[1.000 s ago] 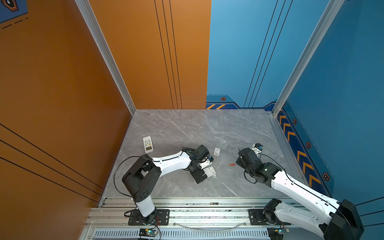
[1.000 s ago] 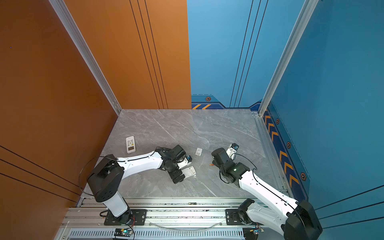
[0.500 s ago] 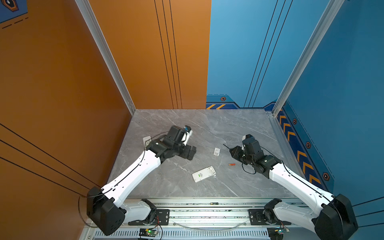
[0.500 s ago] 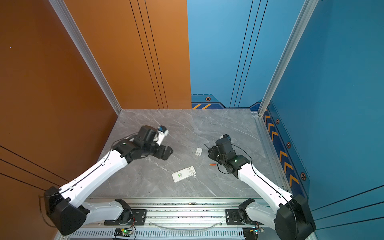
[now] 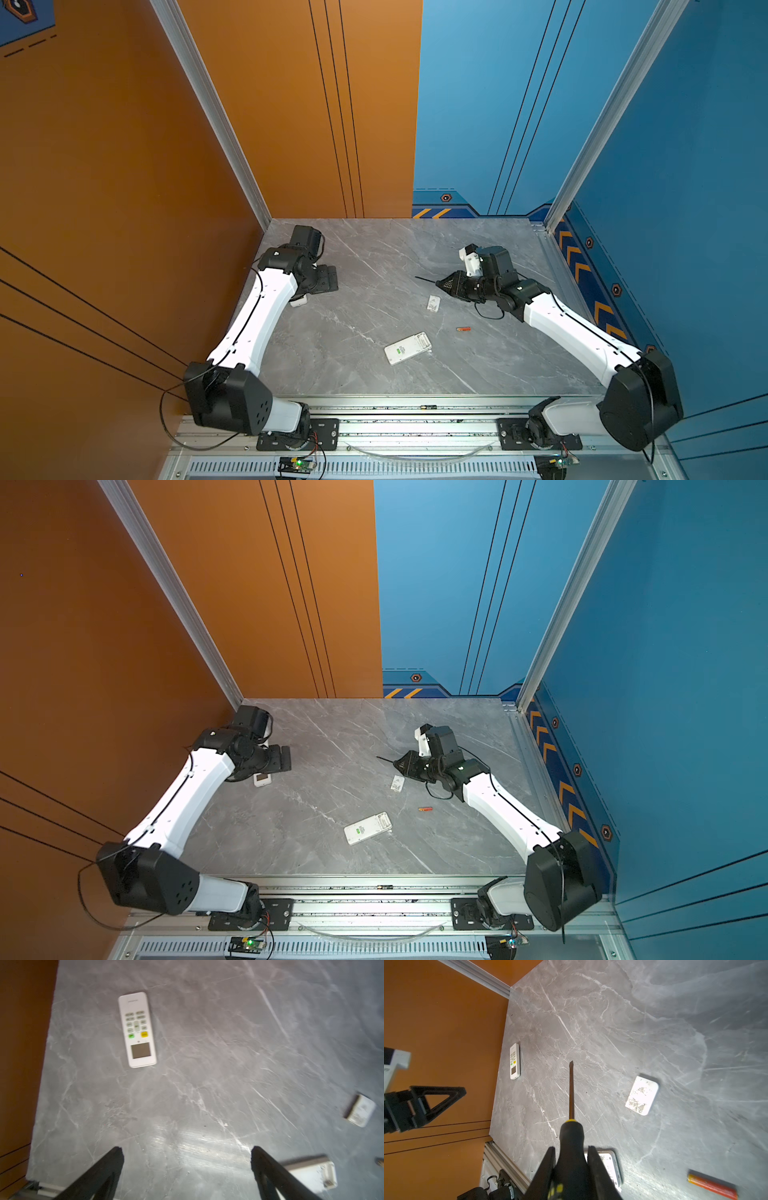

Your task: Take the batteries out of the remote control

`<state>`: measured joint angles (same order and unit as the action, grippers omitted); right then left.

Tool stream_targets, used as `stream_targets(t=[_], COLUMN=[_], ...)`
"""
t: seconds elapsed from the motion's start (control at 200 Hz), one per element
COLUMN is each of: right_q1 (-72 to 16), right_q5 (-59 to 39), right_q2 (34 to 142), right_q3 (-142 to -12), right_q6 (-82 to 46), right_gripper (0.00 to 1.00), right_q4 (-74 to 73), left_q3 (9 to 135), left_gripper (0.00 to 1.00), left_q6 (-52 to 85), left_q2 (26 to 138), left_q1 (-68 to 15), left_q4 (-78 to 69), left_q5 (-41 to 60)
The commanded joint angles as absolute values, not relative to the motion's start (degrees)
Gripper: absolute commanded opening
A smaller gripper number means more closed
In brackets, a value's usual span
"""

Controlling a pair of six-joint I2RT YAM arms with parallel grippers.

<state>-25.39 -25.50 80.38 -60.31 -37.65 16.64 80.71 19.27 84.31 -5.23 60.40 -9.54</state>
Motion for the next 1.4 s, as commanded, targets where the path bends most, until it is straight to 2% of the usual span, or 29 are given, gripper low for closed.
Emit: stream_targets(t=[0.0, 0.13, 0.21, 0.345, 0.485, 0.631, 0.791, 0.951, 1.016, 1.171, 1.396], right_q1=[-26.2, -27.2, -27.0, -22.1, -15.8, -10.3, -6.6, -6.9, -7.4, -7.6, -8.1], right_q5=[-28.6, -19.6, -11.2, -6.5, -7.2, -8.2, -11.1, -13.1, -12.6, -10.7, -11.6], right_q2=[83.0, 83.5, 82.5, 82.5, 86.5, 91.6, 98.8, 102.3, 102.0, 100.9, 98.2], right_q3=[-63.0, -62.3, -58.1, -49.3, -46.8, -47.2, -50.6, -50.8, -49.8, -48.7, -52.5], right_q6=[-35.7, -35.1, -34.6, -37.1, -36.0, -32.4, -30.9, -30.2, -30.1, -30.2, -28.9], right_gripper=[0.00, 0.00, 0.00, 0.00, 0.03, 0.16, 0.17, 0.20, 0.26, 0.51, 0.72], right_q4=[18.4, 18.4, 14.0, 2.2, -4.6, -10.9, -10.2, -9.4, -9.0, -7.3, -1.3], left_q3=[82.9, 86.0, 87.6, 86.1, 86.2, 87.3, 91.6, 95.4, 94.7, 94.4, 95.0], left_gripper=[0.98, 0.98, 0.98, 0.98, 0.98, 0.98, 0.98, 0.98, 0.98, 0.98, 0.98], left_q6=[16.6, 11.8, 10.6, 10.4, 9.8, 9.8, 8.5, 10.8, 10.9, 10.0, 7.9], left_q2=[89.8, 98.5, 102.2, 105.0, 107.7, 110.6, 115.8, 119.8, 119.9, 121.2, 122.7], left_q1=[-2.1, 0.7, 2.0, 4.9, 7.6, 10.0, 9.9, 10.4, 10.5, 10.6, 10.7], left_q4=[64.0, 61.4, 58.6, 50.2, 46.8, 44.1, 44.5, 49.1, 49.1, 49.1, 49.3], left_q5=[-13.9, -13.1, -12.6, -5.6, -2.2, 1.4, 4.0, -1.2, -3.0, -2.1, -1.5])
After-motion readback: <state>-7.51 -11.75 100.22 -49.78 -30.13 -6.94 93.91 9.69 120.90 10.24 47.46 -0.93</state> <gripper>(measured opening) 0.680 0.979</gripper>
